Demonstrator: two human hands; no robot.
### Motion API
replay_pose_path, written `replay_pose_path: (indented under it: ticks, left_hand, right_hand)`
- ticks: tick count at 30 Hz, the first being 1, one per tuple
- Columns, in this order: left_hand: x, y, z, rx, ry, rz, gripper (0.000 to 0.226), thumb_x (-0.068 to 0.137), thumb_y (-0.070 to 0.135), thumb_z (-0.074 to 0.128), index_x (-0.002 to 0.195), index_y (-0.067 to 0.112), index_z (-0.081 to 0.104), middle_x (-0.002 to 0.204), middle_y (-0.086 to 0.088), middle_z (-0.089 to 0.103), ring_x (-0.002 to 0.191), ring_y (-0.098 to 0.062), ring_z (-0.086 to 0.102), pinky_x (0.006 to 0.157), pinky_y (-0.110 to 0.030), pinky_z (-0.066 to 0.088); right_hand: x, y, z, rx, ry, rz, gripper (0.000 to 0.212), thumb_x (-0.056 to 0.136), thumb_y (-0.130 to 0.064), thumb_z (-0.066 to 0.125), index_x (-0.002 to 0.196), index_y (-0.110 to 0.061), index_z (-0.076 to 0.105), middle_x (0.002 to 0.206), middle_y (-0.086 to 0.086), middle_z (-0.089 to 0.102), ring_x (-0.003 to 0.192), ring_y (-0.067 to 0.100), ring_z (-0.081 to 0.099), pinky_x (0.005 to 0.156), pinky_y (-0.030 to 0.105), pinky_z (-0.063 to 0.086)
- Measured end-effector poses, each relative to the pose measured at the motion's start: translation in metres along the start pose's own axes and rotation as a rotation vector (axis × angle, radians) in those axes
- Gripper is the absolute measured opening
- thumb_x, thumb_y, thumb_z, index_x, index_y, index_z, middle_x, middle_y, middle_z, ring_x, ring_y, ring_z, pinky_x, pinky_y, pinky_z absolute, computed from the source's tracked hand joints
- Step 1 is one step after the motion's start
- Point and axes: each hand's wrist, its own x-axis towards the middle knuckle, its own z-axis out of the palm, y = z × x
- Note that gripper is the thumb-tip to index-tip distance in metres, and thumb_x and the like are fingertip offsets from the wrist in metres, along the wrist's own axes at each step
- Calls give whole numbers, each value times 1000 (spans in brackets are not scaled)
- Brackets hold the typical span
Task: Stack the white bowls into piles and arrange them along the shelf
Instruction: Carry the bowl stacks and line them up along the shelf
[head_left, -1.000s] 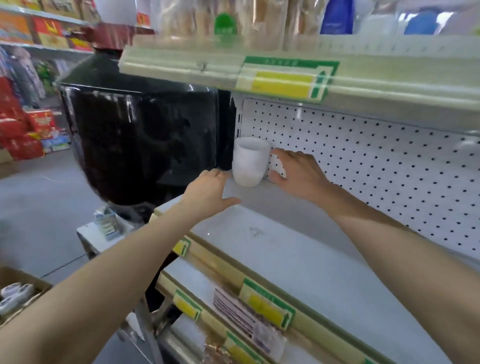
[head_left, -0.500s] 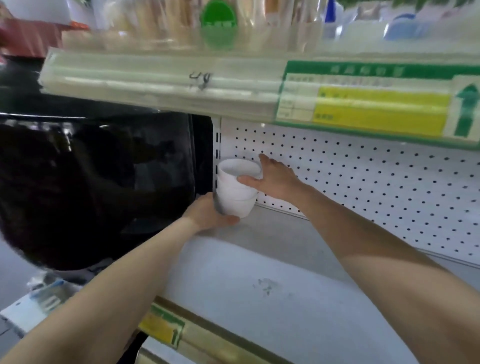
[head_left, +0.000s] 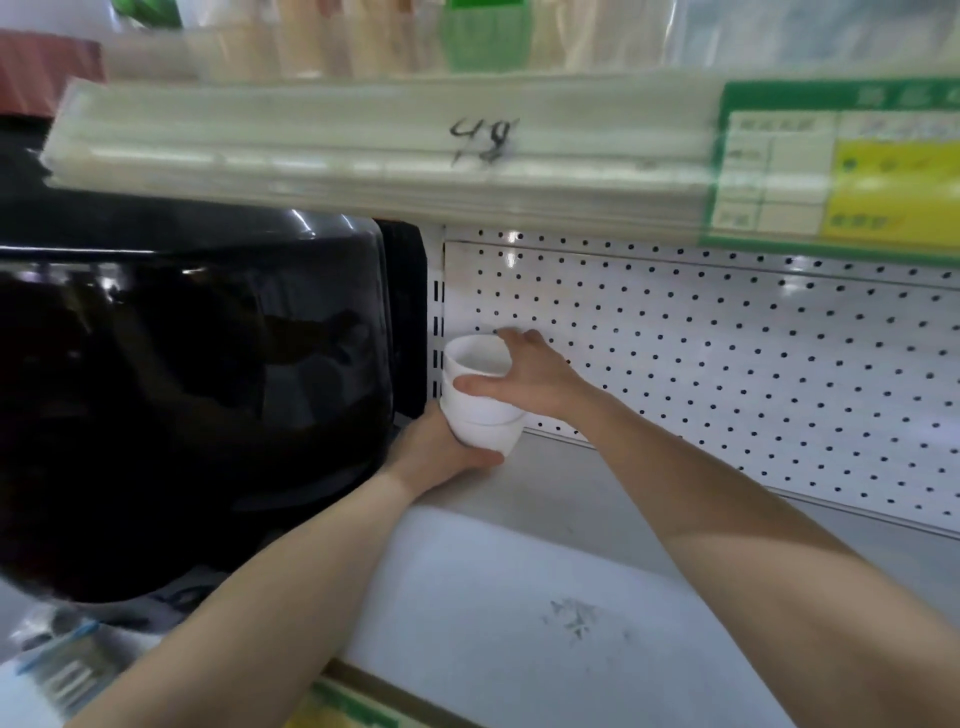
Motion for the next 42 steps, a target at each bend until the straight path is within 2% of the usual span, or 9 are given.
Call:
replay_pose_path:
  ticks: [4, 7, 10, 17, 20, 26, 30, 36, 42]
  left_hand:
    - [-4, 1, -4, -100, -94, -11, 109, 36, 63, 85, 128, 18, 47, 112, 4, 63, 96, -17, 61, 84, -28, 49]
    - [-12, 7, -5, -168, -133, 12, 120, 33, 64, 85, 134, 17, 42, 120, -1, 62, 106, -21, 62, 94, -37, 52]
    - [-20, 20, -5, -223, -165, 36, 124, 34, 58, 85, 139, 12, 38, 127, -6, 58, 108, -21, 59, 93, -32, 49]
    - [-49, 52, 3, -250, -251, 103, 103, 49, 39, 93, 133, 8, 41, 120, -1, 58, 107, -19, 58, 83, -25, 44]
    - [-65, 66, 12, -310, -301, 155, 97, 39, 43, 93, 124, 14, 54, 116, 6, 66, 105, -11, 64, 78, -25, 52]
    - [-120, 99, 30, -596, -493, 191, 104, 43, 35, 89, 135, 13, 44, 116, 5, 64, 111, -15, 59, 87, -21, 52]
    - [-155, 122, 49, -605, -453, 293, 130, 26, 50, 84, 138, 7, 34, 132, -6, 52, 119, -18, 55, 98, -39, 50]
    - [-194, 162, 90, -584, -625, 345, 122, 23, 58, 94, 129, 20, 48, 119, 4, 65, 105, -11, 65, 81, -42, 59]
    - [-260, 225, 135, -641, -727, 459, 99, 38, 38, 94, 126, 22, 52, 115, 8, 67, 102, -5, 65, 78, -26, 57]
  right_hand:
    - [-9, -4, -7, 1, 19, 33, 97, 68, -72, 69, 146, -25, 36, 137, 5, 41, 123, 25, 49, 99, 40, 46]
    - [-21, -10, -17, -36, 33, 54, 97, 68, -75, 68, 146, -27, 37, 131, 4, 43, 120, 26, 50, 97, 39, 47]
    - [-38, -16, -31, -77, 51, 90, 100, 66, -78, 66, 146, -27, 36, 129, 5, 44, 120, 26, 51, 99, 39, 46]
    - [-99, -30, -61, -138, 156, 184, 100, 69, -75, 68, 148, -23, 35, 133, 6, 43, 121, 26, 50, 100, 37, 44]
    - [-133, -32, -73, -130, 217, 221, 98, 70, -73, 68, 148, -22, 35, 132, 4, 43, 121, 25, 51, 97, 32, 42]
    - [-204, -33, -99, -136, 276, 335, 99, 70, -74, 67, 148, -23, 34, 136, 2, 41, 123, 24, 50, 92, 29, 41]
    - [-252, -29, -117, -149, 336, 412, 95, 67, -73, 70, 143, -25, 38, 126, -1, 45, 115, 20, 51, 89, 29, 42]
    - [-326, -8, -149, -213, 426, 490, 95, 69, -69, 72, 142, -17, 42, 131, 5, 48, 119, 20, 49, 88, 27, 37]
    - [-408, 26, -190, -212, 492, 578, 101, 68, -71, 72, 147, -18, 38, 137, 5, 44, 123, 22, 48, 94, 32, 42]
